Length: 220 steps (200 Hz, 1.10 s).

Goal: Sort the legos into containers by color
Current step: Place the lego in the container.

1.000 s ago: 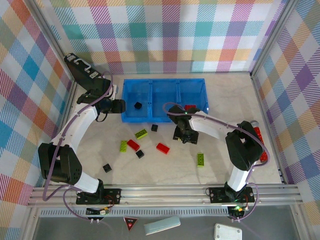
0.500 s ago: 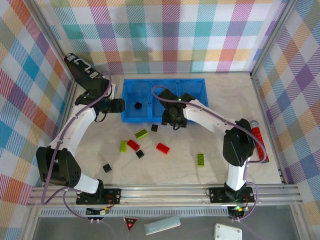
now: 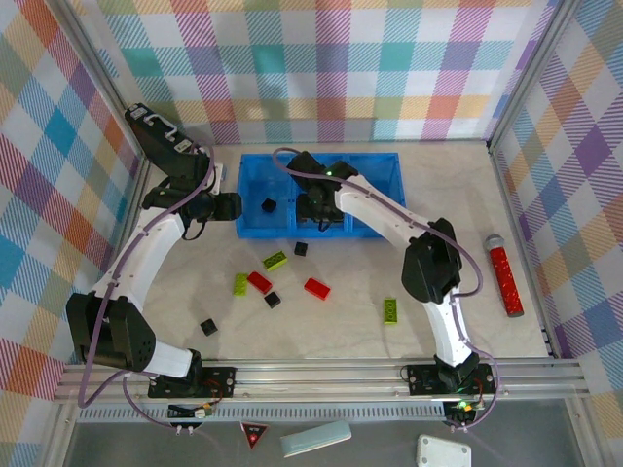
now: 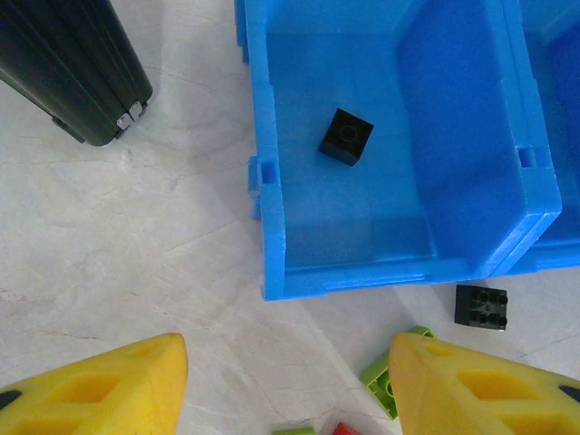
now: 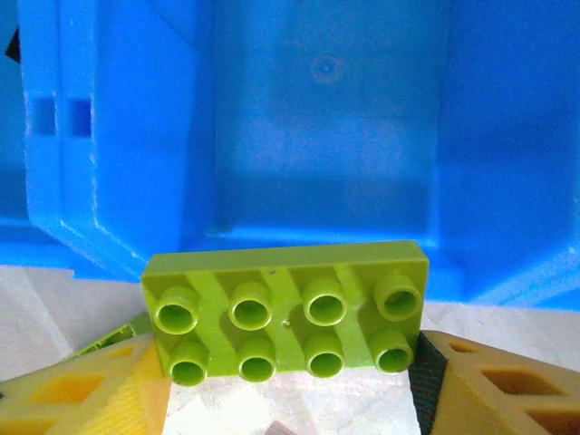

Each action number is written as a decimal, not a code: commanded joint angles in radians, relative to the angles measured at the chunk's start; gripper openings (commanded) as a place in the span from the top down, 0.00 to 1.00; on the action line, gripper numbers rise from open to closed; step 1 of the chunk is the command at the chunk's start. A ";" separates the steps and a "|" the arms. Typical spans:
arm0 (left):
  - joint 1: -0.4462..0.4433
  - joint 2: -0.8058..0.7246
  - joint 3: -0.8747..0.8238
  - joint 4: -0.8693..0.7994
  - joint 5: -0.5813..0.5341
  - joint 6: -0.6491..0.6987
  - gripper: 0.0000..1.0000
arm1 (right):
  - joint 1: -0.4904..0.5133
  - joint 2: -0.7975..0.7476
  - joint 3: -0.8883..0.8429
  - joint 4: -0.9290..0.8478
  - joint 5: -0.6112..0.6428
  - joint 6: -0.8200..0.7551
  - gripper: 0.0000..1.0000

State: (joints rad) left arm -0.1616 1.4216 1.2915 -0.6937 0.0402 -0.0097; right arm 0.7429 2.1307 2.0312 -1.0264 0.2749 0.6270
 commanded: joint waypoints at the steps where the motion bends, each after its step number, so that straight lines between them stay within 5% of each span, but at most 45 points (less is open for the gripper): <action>1: 0.010 -0.033 -0.014 0.022 -0.006 0.008 0.40 | -0.025 0.052 0.072 -0.041 -0.021 -0.038 0.32; 220: 0.010 -0.030 -0.015 0.020 -0.002 0.010 0.40 | -0.085 0.330 0.208 -0.047 -0.126 -0.040 0.31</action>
State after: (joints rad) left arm -0.1616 1.4082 1.2854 -0.6773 0.0402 -0.0097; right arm 0.6609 2.4439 2.2105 -1.0508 0.1669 0.5861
